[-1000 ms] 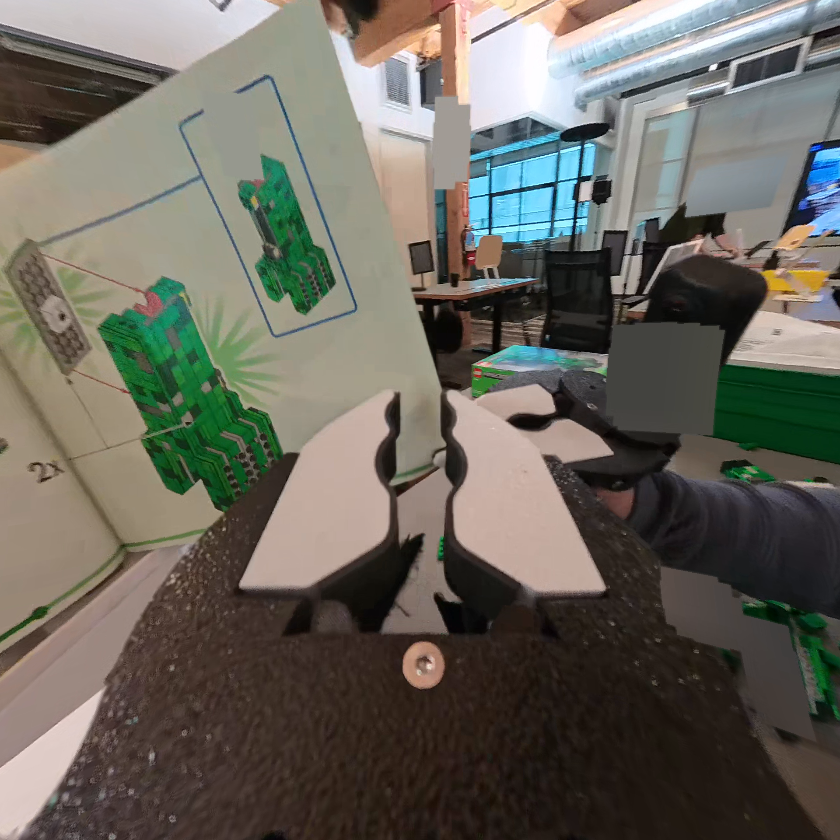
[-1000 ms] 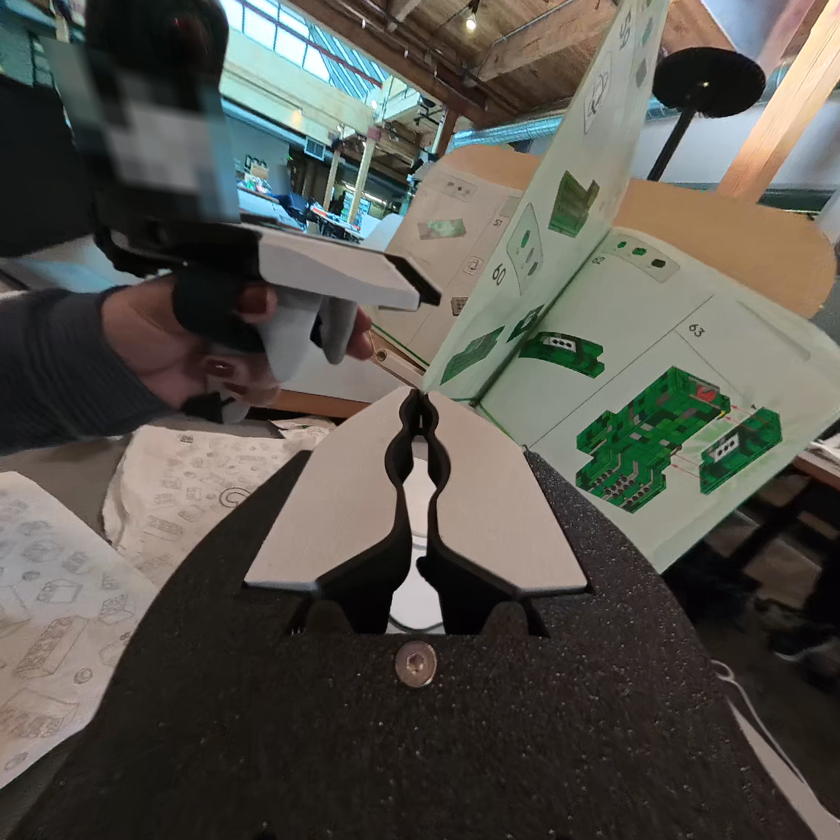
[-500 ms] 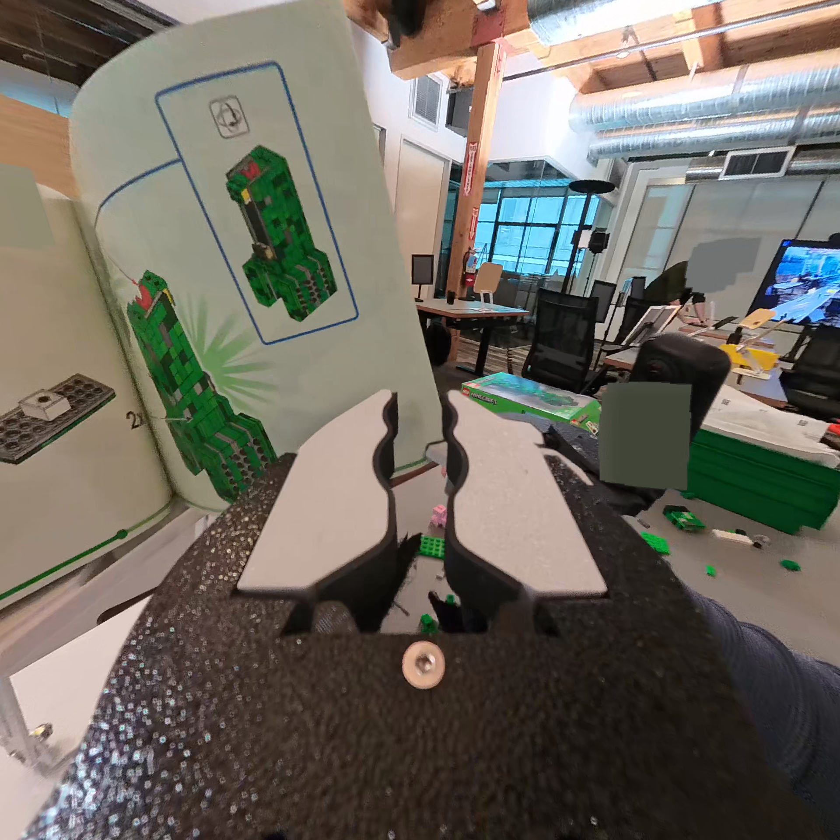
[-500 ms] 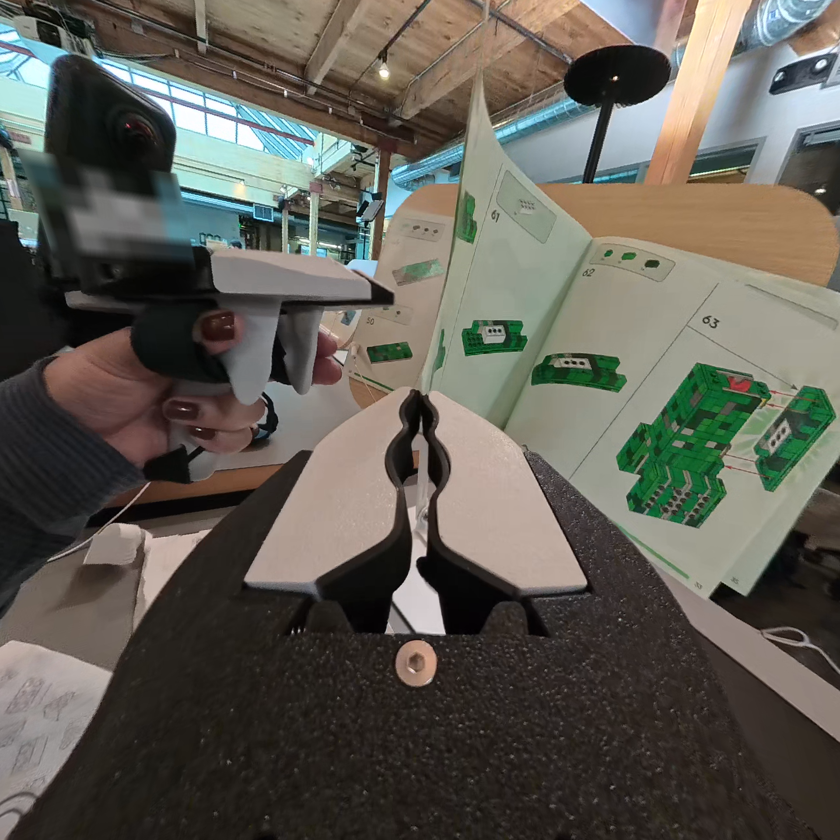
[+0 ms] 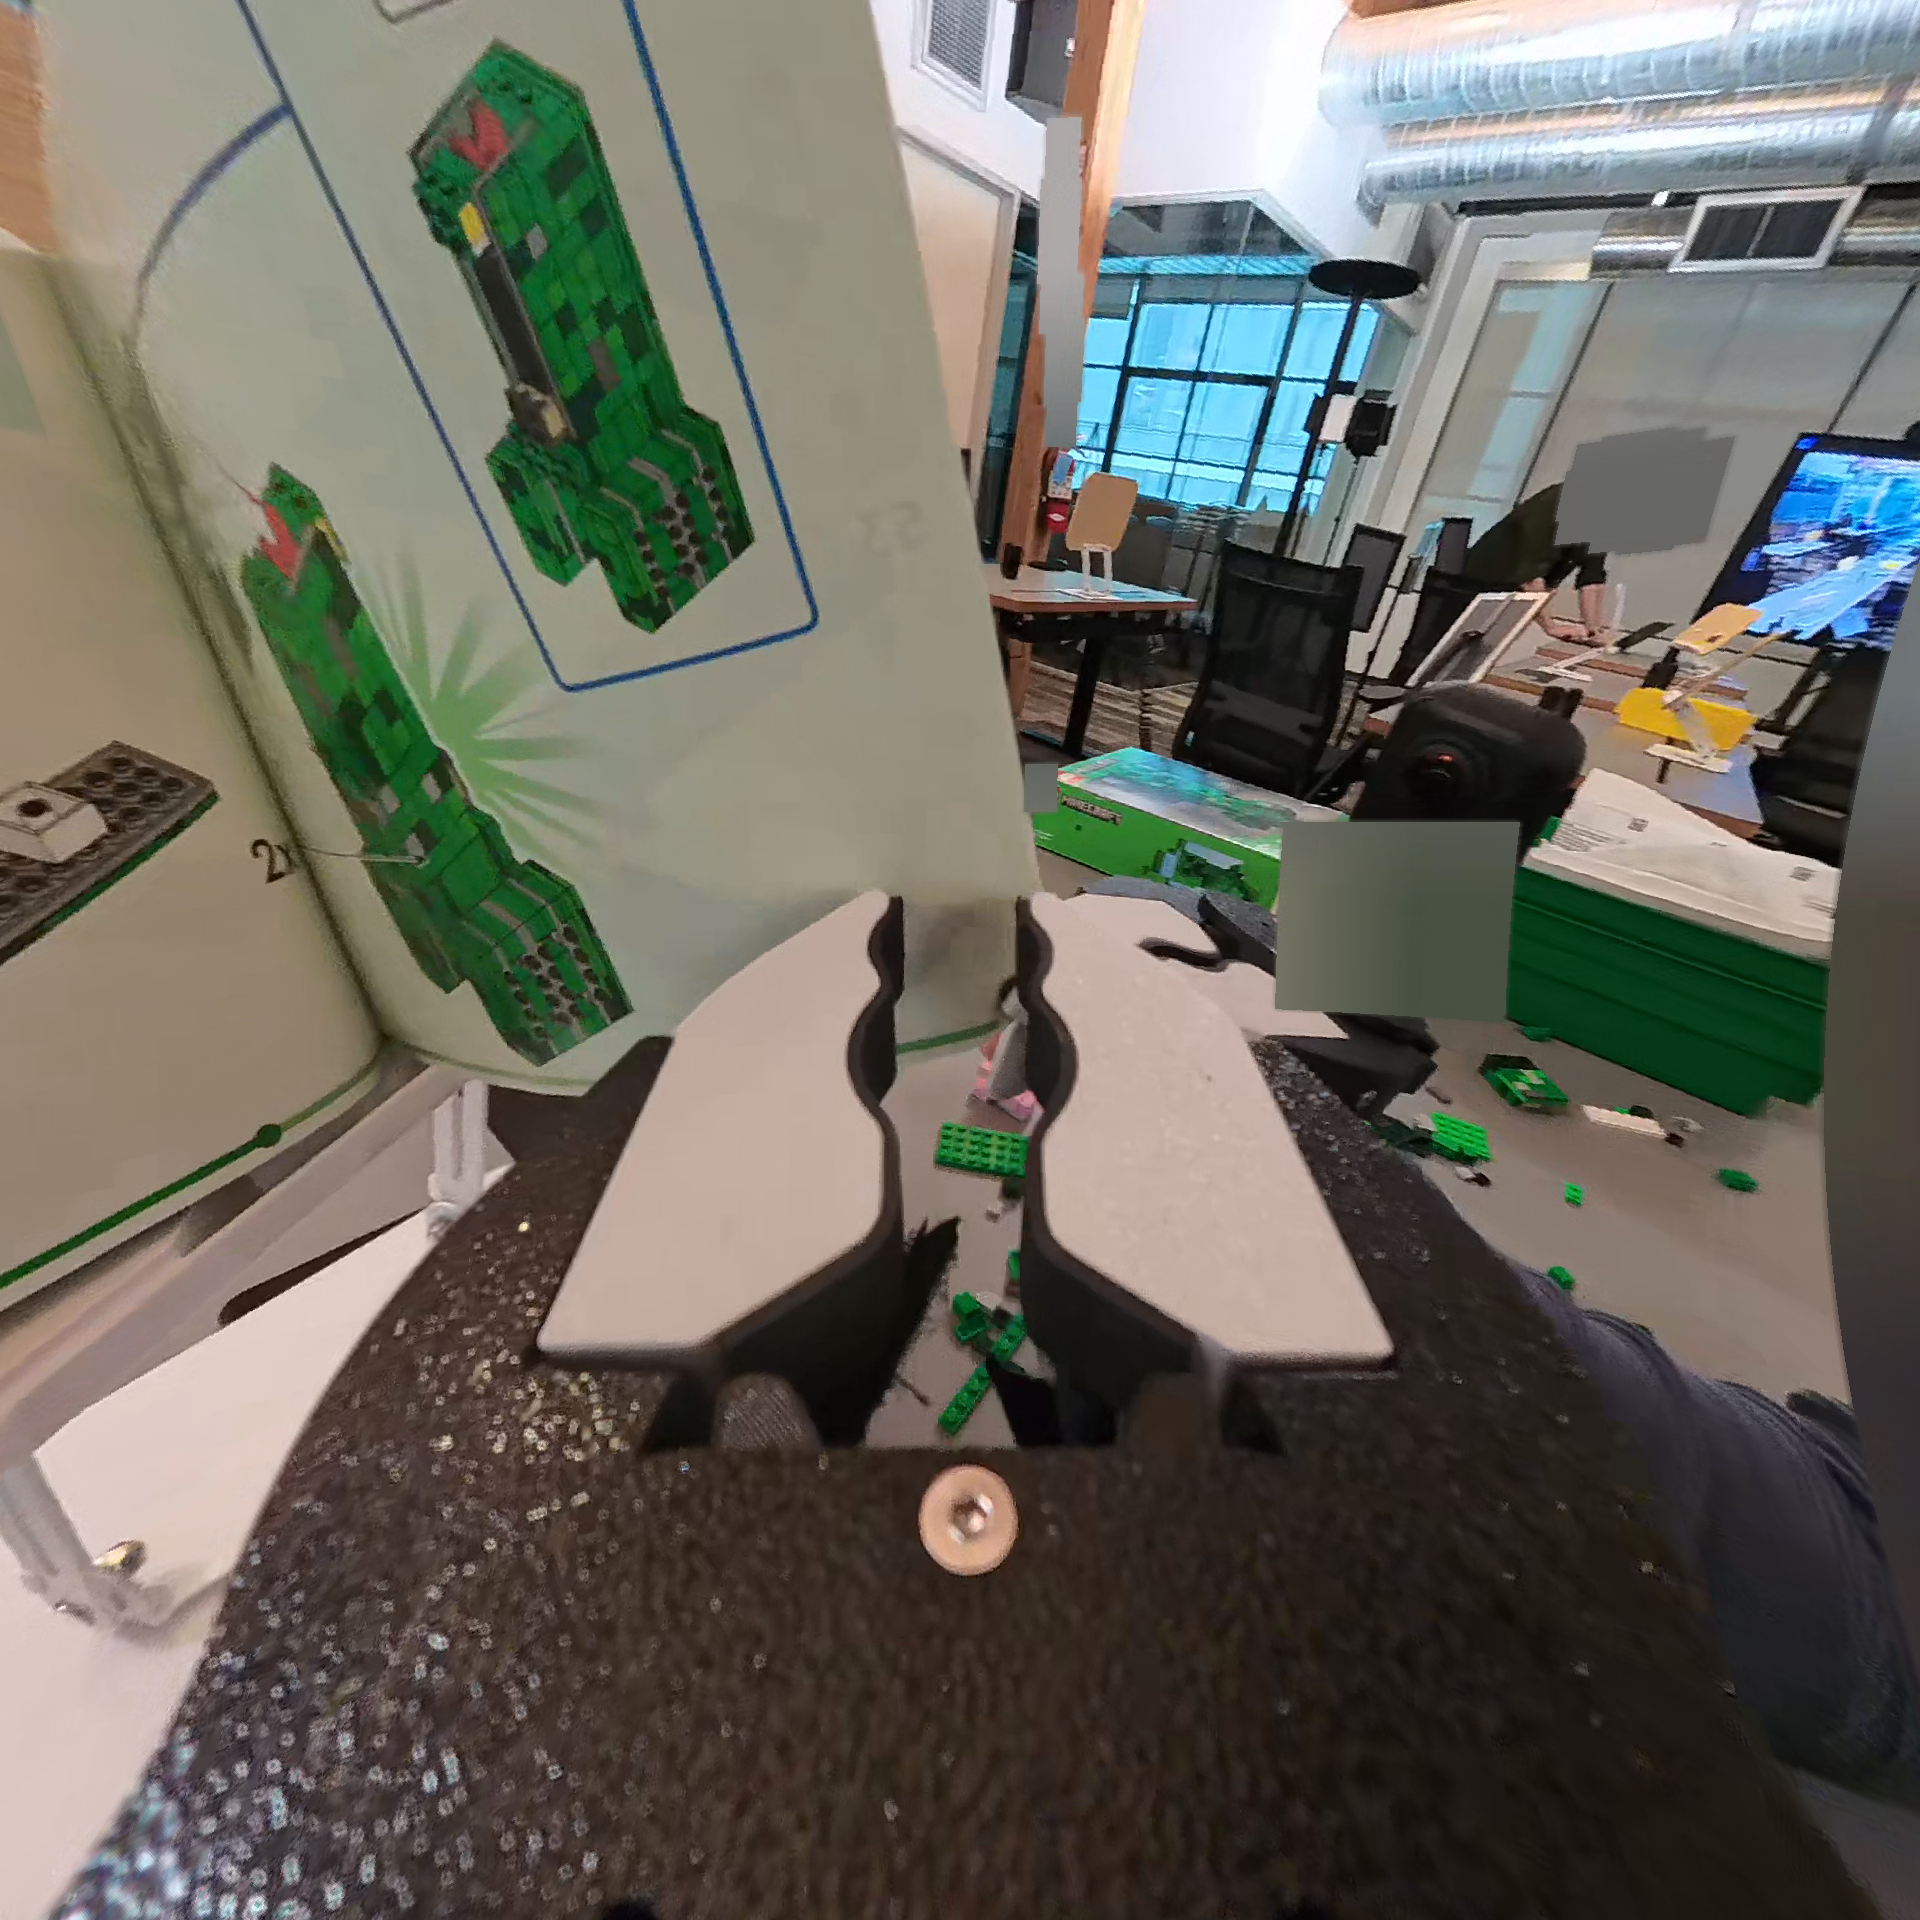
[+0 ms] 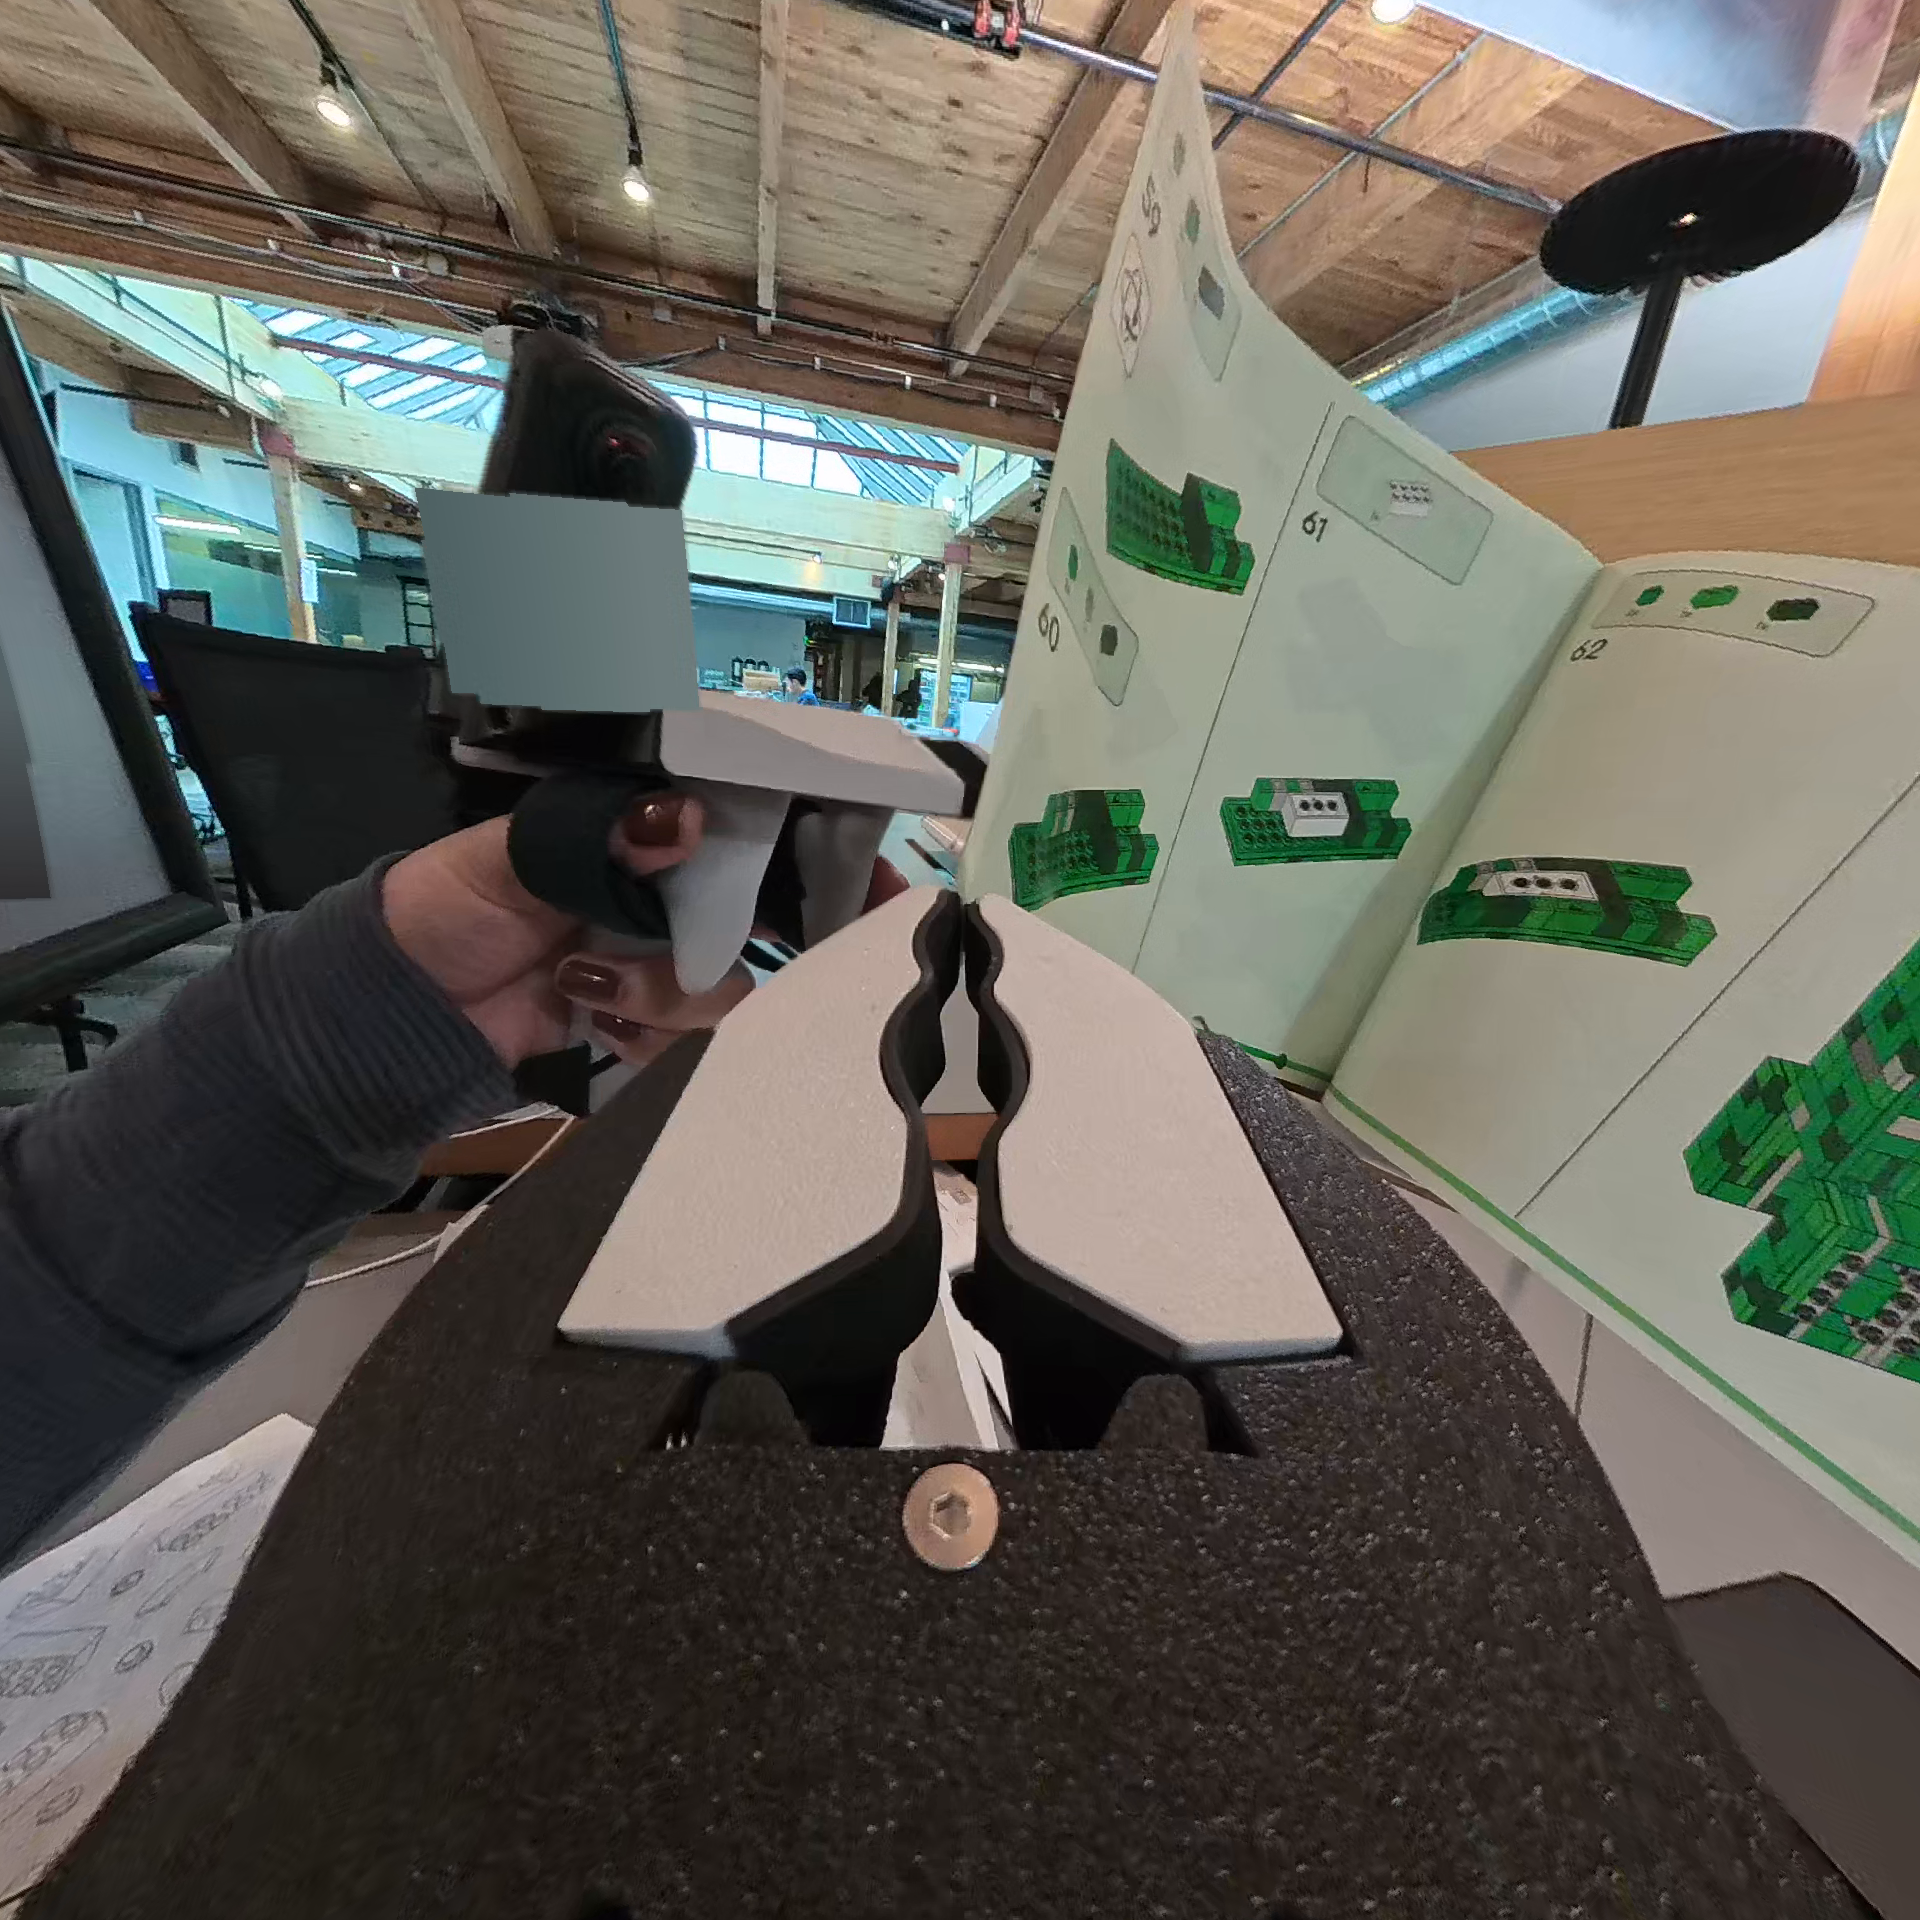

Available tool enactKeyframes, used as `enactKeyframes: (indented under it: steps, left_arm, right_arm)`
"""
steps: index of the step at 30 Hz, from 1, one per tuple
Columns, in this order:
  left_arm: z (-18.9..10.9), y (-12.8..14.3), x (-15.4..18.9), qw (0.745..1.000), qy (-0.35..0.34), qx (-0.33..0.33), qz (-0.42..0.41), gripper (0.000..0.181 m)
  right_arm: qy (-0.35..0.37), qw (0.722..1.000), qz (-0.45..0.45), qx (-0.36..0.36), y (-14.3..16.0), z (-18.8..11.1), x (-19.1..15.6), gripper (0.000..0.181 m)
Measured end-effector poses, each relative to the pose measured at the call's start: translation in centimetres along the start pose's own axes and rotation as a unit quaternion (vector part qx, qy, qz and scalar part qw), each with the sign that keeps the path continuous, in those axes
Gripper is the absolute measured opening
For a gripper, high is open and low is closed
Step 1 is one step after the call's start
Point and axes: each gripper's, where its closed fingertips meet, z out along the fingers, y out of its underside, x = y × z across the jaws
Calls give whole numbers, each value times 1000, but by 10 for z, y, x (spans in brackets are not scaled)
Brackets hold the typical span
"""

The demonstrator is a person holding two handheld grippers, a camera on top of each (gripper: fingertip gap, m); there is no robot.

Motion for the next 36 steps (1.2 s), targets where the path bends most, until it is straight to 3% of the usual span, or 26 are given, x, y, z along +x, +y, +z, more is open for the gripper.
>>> enactKeyframes:
  steps: [1,17,33,36]
  left_arm:
    - [1,1,1,1000,6,-2,-2,21]
    - [1,2,17,990,115,11,-80,17]
    - [9,15,17,990,119,-22,-70,0]
    - [6,12,18,990,123,-13,-68,0]
  right_arm:
    - [-3,1000,-1,2,0,0,-1,0]
    - [-98,992,43,61,-13,-11,-18,7]
    - [-100,992,63,44,-1,-15,-10,14]
    - [-48,994,73,60,-5,-17,8,18]
